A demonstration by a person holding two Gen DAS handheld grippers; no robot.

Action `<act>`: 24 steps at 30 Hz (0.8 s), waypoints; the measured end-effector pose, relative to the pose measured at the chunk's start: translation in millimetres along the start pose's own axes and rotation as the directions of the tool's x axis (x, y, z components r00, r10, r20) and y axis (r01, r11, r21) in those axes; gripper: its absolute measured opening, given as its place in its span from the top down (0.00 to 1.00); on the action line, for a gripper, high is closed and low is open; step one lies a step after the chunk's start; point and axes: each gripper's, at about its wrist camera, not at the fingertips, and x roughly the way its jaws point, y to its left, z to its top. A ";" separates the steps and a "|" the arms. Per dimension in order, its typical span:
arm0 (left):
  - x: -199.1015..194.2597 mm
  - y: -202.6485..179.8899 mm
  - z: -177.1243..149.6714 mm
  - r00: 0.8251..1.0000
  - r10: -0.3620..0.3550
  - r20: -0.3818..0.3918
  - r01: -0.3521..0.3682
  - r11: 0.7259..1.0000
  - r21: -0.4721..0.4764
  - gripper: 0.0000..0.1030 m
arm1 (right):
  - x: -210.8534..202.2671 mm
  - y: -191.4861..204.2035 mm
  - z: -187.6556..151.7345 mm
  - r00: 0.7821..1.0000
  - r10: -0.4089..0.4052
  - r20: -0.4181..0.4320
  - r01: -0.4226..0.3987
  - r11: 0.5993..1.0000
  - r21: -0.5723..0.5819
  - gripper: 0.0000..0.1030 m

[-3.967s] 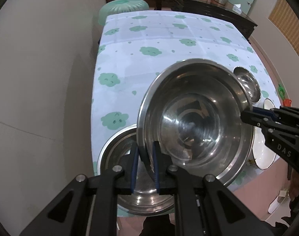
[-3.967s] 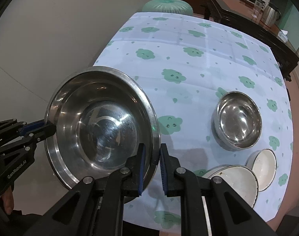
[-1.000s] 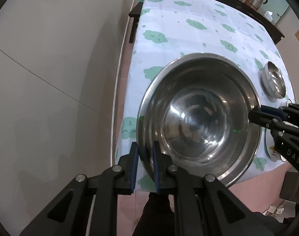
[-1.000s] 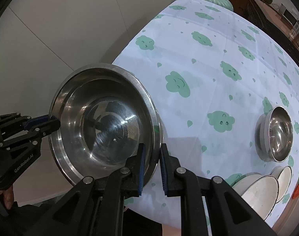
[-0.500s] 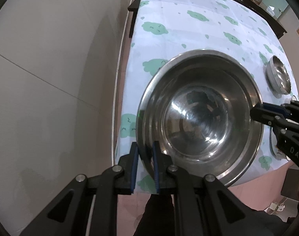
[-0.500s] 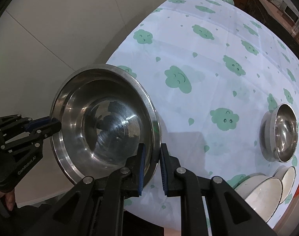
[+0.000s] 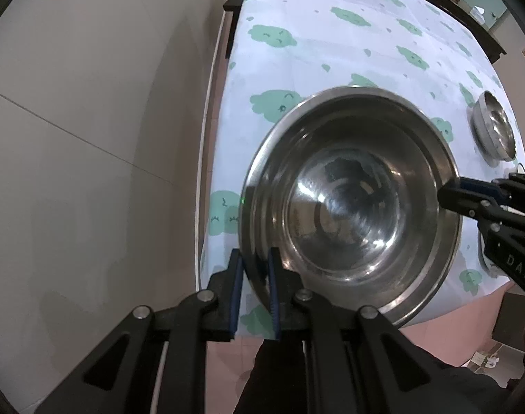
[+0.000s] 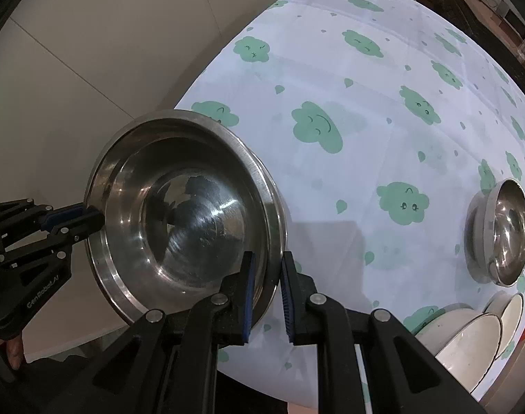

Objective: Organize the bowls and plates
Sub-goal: 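Carry the held steel bowl with both grippers along the table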

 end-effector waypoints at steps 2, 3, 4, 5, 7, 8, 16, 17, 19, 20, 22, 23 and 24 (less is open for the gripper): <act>1.8 0.1 -0.3 1.000 -0.001 -0.002 0.001 1.000 -0.001 0.90 | 0.7 0.1 0.5 1.000 -0.001 -0.003 0.001 1.000 0.000 0.84; 2.6 0.3 -0.6 1.000 -0.002 -0.002 0.002 1.000 -0.002 0.90 | 1.1 0.1 1.0 1.000 -0.001 -0.004 0.001 1.000 0.000 0.84; 3.4 0.2 -0.6 1.000 -0.003 -0.003 0.003 1.000 -0.001 0.90 | 1.7 0.1 1.3 1.000 -0.001 -0.005 0.001 1.000 0.000 0.84; 4.3 0.3 -0.7 1.000 -0.003 -0.004 0.003 1.000 -0.001 0.90 | 2.3 0.1 1.4 1.000 -0.002 -0.005 0.002 1.000 0.001 0.84; 4.9 0.2 -1.0 1.000 -0.005 -0.005 0.005 1.000 -0.001 0.90 | 2.9 0.0 1.6 1.000 -0.003 -0.006 0.003 1.000 -0.001 0.84; 5.2 0.4 -1.1 1.000 -0.006 -0.005 0.006 1.000 -0.001 0.90 | 3.9 -0.2 1.6 1.000 -0.004 -0.008 0.004 1.000 -0.001 0.84; 7.3 1.3 -1.4 1.000 -0.005 -0.004 0.005 1.000 -0.003 0.90 | 5.7 -1.2 1.9 1.000 -0.004 0.004 0.004 1.000 -0.002 0.84; 7.6 1.4 -1.5 1.000 -0.004 -0.004 0.004 1.000 -0.003 0.90 | 5.6 -0.6 1.8 1.000 -0.007 0.004 0.007 1.000 -0.006 0.84; 7.9 1.7 -1.9 1.000 -0.004 -0.005 0.004 1.000 -0.002 0.90 | 5.7 0.7 1.4 1.000 -0.014 0.004 0.014 1.000 -0.014 0.84; 7.7 1.8 -1.6 1.000 -0.004 -0.005 0.004 1.000 -0.001 0.90 | 5.6 1.1 1.2 1.000 -0.016 0.004 0.016 1.000 -0.017 0.84; 7.6 1.1 -1.6 1.000 0.000 -0.005 0.000 1.000 0.002 0.90 | 5.7 0.5 1.6 1.000 -0.015 0.004 0.015 1.000 -0.016 0.84; 7.6 1.0 -1.5 1.000 0.001 -0.005 -0.001 1.000 0.004 0.89 | 5.8 0.8 1.4 1.000 -0.017 0.003 0.017 1.000 -0.020 0.84; 8.0 0.6 -1.5 1.000 0.002 -0.007 -0.002 1.000 0.006 0.89 | 5.9 1.0 1.1 1.000 -0.020 0.002 0.020 0.999 -0.025 0.84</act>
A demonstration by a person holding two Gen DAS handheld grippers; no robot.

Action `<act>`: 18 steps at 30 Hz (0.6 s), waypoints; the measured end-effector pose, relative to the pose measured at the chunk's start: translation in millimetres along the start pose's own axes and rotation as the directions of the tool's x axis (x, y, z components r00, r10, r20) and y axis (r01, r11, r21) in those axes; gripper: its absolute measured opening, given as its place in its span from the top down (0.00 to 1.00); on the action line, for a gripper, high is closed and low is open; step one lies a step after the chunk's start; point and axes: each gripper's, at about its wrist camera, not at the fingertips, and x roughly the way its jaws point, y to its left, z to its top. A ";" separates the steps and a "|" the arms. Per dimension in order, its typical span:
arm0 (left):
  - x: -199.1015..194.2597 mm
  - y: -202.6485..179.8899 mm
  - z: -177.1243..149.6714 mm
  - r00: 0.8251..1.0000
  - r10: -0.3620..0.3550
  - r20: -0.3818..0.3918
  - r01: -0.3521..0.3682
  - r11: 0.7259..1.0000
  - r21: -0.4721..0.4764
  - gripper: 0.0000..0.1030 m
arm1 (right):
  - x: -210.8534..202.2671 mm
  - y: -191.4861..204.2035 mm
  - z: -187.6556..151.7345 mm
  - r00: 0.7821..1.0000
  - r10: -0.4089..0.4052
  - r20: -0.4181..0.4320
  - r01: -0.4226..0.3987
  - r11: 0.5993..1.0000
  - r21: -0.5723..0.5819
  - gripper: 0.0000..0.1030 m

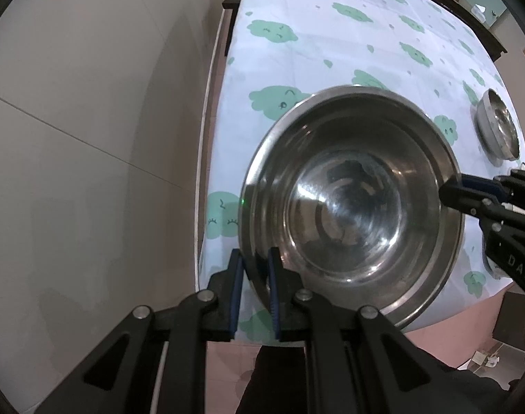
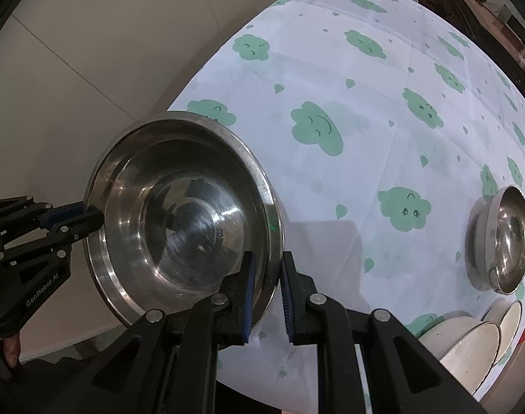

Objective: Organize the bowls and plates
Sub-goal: 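Carry the held steel bowl with both grippers along the table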

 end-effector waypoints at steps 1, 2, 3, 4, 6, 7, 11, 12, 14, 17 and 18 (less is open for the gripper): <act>0.4 -0.2 0.2 1.000 0.001 0.000 -0.001 1.000 0.001 0.89 | 0.0 -0.7 -0.1 1.000 0.000 0.001 0.000 1.000 0.001 0.84; 0.7 -0.9 -0.2 1.000 0.004 0.001 -0.004 1.000 0.004 0.89 | 0.0 -1.6 -0.5 1.000 0.001 0.002 -0.001 1.000 0.001 0.84; 1.3 -0.7 0.3 1.000 0.005 0.001 -0.005 1.000 0.004 0.89 | -0.1 -0.9 -0.5 1.000 -0.001 0.002 0.001 1.000 -0.001 0.84; 1.5 -0.8 0.4 1.000 0.005 0.002 -0.005 1.000 0.004 0.89 | 0.1 -0.1 -0.3 1.000 -0.004 0.001 0.004 1.000 -0.006 0.84; 1.6 -0.7 0.5 1.000 0.005 0.003 -0.005 1.000 0.003 0.89 | 0.7 0.2 -0.5 1.000 -0.008 0.002 0.008 1.000 -0.011 0.84; 1.6 -0.9 0.4 1.000 0.006 0.003 -0.006 1.000 0.003 0.89 | 1.4 0.7 -0.7 1.000 -0.014 0.002 0.014 1.000 -0.016 0.84; 1.2 -1.2 0.0 1.000 0.006 0.007 -0.006 1.000 0.000 0.89 | 2.5 3.7 -0.5 1.000 -0.027 0.007 0.028 0.999 -0.026 0.84; 1.2 -1.5 -0.2 1.000 0.008 0.008 -0.008 1.000 0.003 0.89 | 2.5 2.6 -0.6 1.000 -0.023 0.009 0.023 1.000 -0.021 0.84; 0.8 -2.0 -0.6 1.000 0.011 0.009 -0.011 1.000 0.006 0.89 | 2.2 2.6 -1.7 1.000 -0.021 0.014 0.022 1.000 -0.018 0.84; 0.7 -1.1 -0.6 1.000 0.006 0.008 -0.006 1.000 0.001 0.89 | 2.1 1.7 -2.7 1.000 -0.016 0.021 0.017 1.000 -0.011 0.84; 0.4 -0.8 -0.4 1.000 0.005 0.009 -0.005 1.000 -0.001 0.89 | 2.2 1.7 -3.2 1.000 -0.016 0.023 0.016 1.000 -0.010 0.84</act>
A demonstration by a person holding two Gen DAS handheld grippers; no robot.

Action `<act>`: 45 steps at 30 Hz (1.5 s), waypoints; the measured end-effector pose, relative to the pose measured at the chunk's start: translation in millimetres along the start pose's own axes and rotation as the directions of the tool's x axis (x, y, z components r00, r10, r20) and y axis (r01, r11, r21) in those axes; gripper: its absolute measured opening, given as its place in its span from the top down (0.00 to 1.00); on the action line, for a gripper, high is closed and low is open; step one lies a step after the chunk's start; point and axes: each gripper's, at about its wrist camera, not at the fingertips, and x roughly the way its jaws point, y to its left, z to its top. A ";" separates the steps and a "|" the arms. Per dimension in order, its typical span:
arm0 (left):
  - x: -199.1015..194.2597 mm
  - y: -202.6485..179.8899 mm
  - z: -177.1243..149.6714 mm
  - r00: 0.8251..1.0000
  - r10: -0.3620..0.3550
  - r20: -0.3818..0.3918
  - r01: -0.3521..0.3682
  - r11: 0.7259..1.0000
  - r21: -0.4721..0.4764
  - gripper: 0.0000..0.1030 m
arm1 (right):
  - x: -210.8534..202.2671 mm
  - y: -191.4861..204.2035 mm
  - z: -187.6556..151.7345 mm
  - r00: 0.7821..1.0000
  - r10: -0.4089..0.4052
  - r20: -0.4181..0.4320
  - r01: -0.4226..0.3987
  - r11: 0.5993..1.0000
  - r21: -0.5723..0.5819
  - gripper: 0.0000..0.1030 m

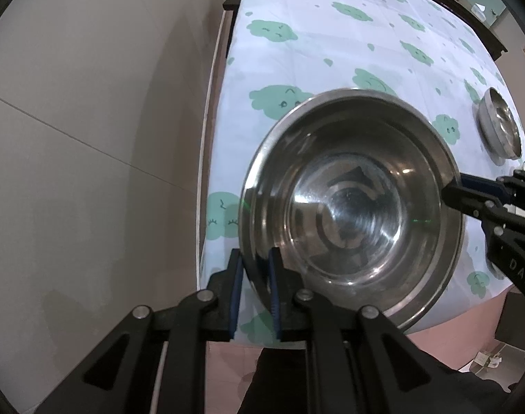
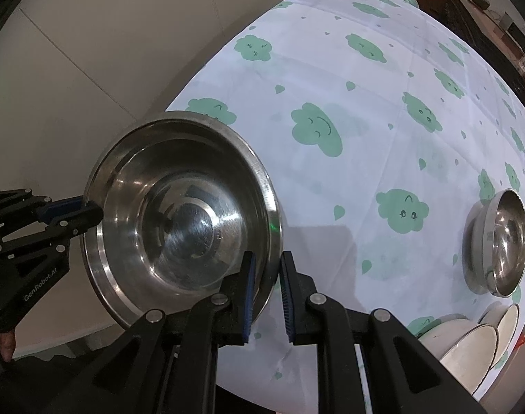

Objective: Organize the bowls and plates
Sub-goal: 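Carry the held steel bowl with both grippers along the table, then lower the steel bowl onto the cloth and open both grippers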

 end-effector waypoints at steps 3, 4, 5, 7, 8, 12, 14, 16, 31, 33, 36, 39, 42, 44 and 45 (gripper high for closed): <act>0.0 0.3 0.0 1.000 -0.001 0.000 0.001 1.000 -0.001 0.89 | -0.4 0.7 -1.0 1.000 -0.003 0.004 0.003 1.000 0.001 0.84; 0.2 -0.2 0.1 1.000 -0.001 0.000 0.001 1.000 -0.001 0.89 | -0.5 1.3 -1.1 1.000 -0.006 0.005 0.006 1.000 -0.002 0.84; 0.5 -0.2 0.2 1.000 -0.002 0.000 0.002 1.000 0.000 0.89 | -0.7 1.8 -1.3 1.000 -0.009 0.005 0.009 1.000 -0.005 0.84; -0.3 0.2 0.1 1.000 -0.006 0.000 0.006 1.000 -0.003 0.89 | -1.2 1.0 -2.0 1.000 -0.007 0.009 0.007 1.000 0.000 0.84; -0.5 0.3 0.1 1.000 -0.007 0.000 0.007 1.000 -0.003 0.89 | -1.4 0.2 -2.3 1.000 -0.004 0.011 0.004 1.000 0.006 0.84; -0.7 1.1 0.4 1.000 -0.011 0.000 0.011 1.000 -0.003 0.89 | -1.6 0.7 -2.9 1.000 -0.005 0.014 0.005 1.000 0.008 0.84; -0.9 1.8 0.6 1.000 -0.011 0.001 0.011 1.000 -0.001 0.89 | -1.9 2.4 -3.2 1.000 -0.008 0.015 0.008 1.000 0.007 0.84; 0.5 2.5 1.0 1.000 -0.012 -0.001 0.012 1.000 0.000 0.89 | -2.5 2.3 -3.5 1.000 -0.009 0.016 0.009 1.000 0.006 0.84; -4.4 1.4 2.2 1.000 -0.012 0.019 0.012 1.000 0.008 0.89 | -1.9 0.2 -7.4 1.000 -0.013 0.023 0.012 1.000 0.027 0.84; -9.3 1.1 3.3 0.999 -0.005 0.034 0.005 1.000 0.009 0.83 | -6.2 -0.1 -8.0 0.999 0.007 0.040 -0.008 0.999 0.039 0.84; -14.3 0.4 3.8 0.998 -0.001 0.057 0.000 1.000 0.012 0.58 | -12.0 2.5 -8.1 0.998 0.013 0.056 -0.015 0.999 0.037 0.84; -17.0 1.7 2.4 0.998 0.001 0.070 -0.002 1.000 0.012 0.54 | -13.8 4.7 -9.5 0.998 0.013 0.060 -0.016 0.999 0.039 0.84; -19.9 3.1 1.0 0.997 0.003 0.080 -0.003 1.000 0.007 0.51 | -15.5 4.0 -12.7 0.998 -0.006 0.060 0.003 0.999 0.045 0.84; -23.8 3.3 -1.2 0.996 0.005 0.093 -0.006 1.000 0.005 0.45 | -17.9 4.2 -15.2 0.998 -0.020 0.066 0.017 0.999 0.048 0.84; -25.9 3.3 -2.1 0.995 0.003 0.101 -0.004 1.000 0.007 0.43 | -19.8 4.4 -16.7 0.997 -0.026 0.072 0.022 0.998 0.052 0.84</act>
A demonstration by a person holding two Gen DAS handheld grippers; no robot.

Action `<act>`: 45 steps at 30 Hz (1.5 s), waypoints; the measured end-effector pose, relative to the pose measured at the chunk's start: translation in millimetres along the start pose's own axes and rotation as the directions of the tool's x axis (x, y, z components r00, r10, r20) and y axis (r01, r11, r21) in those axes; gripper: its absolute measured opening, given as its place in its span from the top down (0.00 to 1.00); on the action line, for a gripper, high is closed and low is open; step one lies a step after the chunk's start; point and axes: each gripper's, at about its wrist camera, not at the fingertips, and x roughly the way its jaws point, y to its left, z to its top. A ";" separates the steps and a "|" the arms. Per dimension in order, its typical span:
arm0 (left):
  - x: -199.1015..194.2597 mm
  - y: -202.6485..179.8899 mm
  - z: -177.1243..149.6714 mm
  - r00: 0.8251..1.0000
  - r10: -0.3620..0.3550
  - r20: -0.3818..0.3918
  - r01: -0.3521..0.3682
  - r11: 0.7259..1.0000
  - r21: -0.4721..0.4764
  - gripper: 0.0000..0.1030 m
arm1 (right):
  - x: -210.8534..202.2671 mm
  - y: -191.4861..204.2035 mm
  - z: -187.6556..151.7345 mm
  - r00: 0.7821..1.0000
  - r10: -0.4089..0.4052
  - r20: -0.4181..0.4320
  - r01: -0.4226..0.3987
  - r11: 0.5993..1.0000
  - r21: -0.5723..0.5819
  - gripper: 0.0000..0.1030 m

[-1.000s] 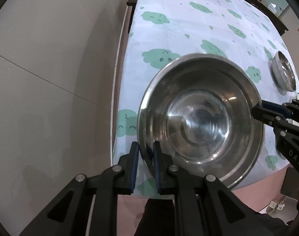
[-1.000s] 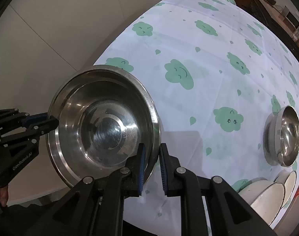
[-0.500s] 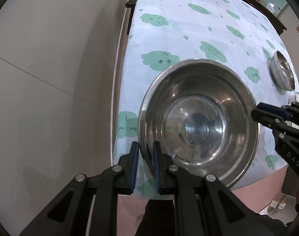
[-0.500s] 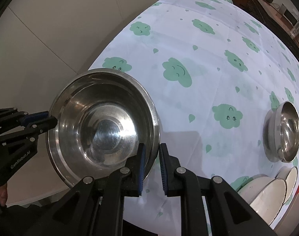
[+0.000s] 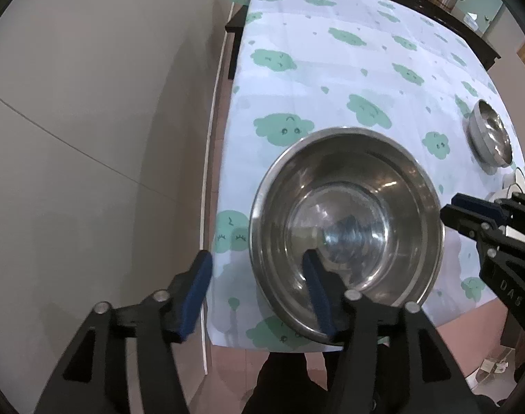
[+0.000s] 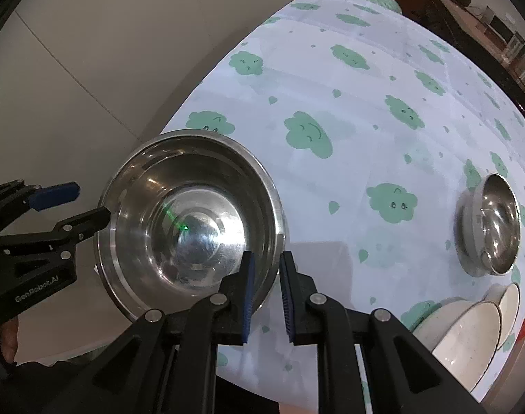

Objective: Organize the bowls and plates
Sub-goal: 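Lower the steel bowl onto the cloth and open both grippers, then move both grippers toward a smaller steel bowl on the cloth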

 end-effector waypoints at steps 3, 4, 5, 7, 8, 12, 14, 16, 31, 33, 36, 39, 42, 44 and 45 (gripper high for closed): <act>-5.5 -0.6 -2.0 1.000 -0.007 0.019 0.007 1.000 0.006 0.40 | -4.1 0.3 -4.1 1.000 -0.013 0.016 0.012 1.000 0.010 0.78; -6.4 -1.1 -2.4 1.000 -0.011 0.022 0.011 1.000 0.009 0.40 | -5.6 0.6 -6.2 1.000 -0.015 0.021 0.015 1.000 0.015 0.67; -7.4 -1.7 -3.2 1.000 -0.012 0.025 0.012 1.000 0.013 0.40 | -6.8 0.9 -8.3 1.000 -0.015 0.024 0.015 1.000 0.020 0.58; -9.8 -2.5 -4.7 0.999 -0.014 0.029 0.014 1.000 0.024 0.40 | -10.0 1.7 -11.4 0.999 -0.015 0.035 0.014 0.999 0.031 0.55; -11.3 -2.3 -5.1 0.999 -0.016 0.031 0.016 0.999 0.028 0.40 | -11.3 2.3 -12.3 0.999 -0.014 0.040 0.012 0.999 0.034 0.55; -19.6 -4.6 -5.5 0.998 -0.027 0.054 0.025 0.999 0.042 0.40 | -20.2 5.2 -16.1 0.998 -0.003 0.069 -0.001 0.999 0.052 0.55; -23.5 -7.9 -4.8 0.998 -0.030 0.062 0.026 0.998 0.057 0.40 | -24.2 5.1 -18.1 0.997 -0.001 0.081 -0.004 0.998 0.062 0.55; -26.1 -11.8 -2.5 0.997 -0.043 0.070 0.038 0.997 0.068 0.40 | -26.7 3.9 -19.4 0.996 -0.008 0.090 0.001 0.998 0.070 0.55; -33.8 -85.6 17.5 0.990 -0.118 0.074 0.102 0.976 0.194 0.39 | -44.8 -55.9 -51.2 0.994 -0.058 0.097 0.038 0.980 0.197 0.55; -33.1 -97.5 21.4 0.990 -0.120 0.071 0.103 0.973 0.204 0.39 | -45.2 -66.2 -55.5 0.993 -0.062 0.097 0.040 0.976 0.213 0.55; -32.8 -120.2 28.4 0.989 -0.130 0.064 0.113 0.968 0.224 0.39 | -47.1 -86.6 -62.9 0.993 -0.069 0.099 0.043 0.970 0.238 0.55; -31.2 -144.3 37.1 0.989 -0.135 0.057 0.117 0.962 0.247 0.39 | -52.0 -112.4 -69.2 0.991 -0.081 0.108 0.049 0.961 0.273 0.55; -31.1 -169.6 48.2 0.989 -0.136 0.056 0.117 0.957 0.265 0.39 | -57.3 -141.5 -73.6 0.989 -0.093 0.118 0.054 0.951 0.304 0.55; -30.5 -184.2 55.4 0.989 -0.141 0.053 0.121 0.954 0.273 0.39 | -59.0 -162.0 -75.5 0.988 -0.103 0.118 0.059 0.943 0.326 0.55; -29.9 -194.7 60.5 0.988 -0.142 0.055 0.121 0.952 0.280 0.39 | -59.4 -172.9 -76.3 0.988 -0.105 0.118 0.060 0.940 0.336 0.55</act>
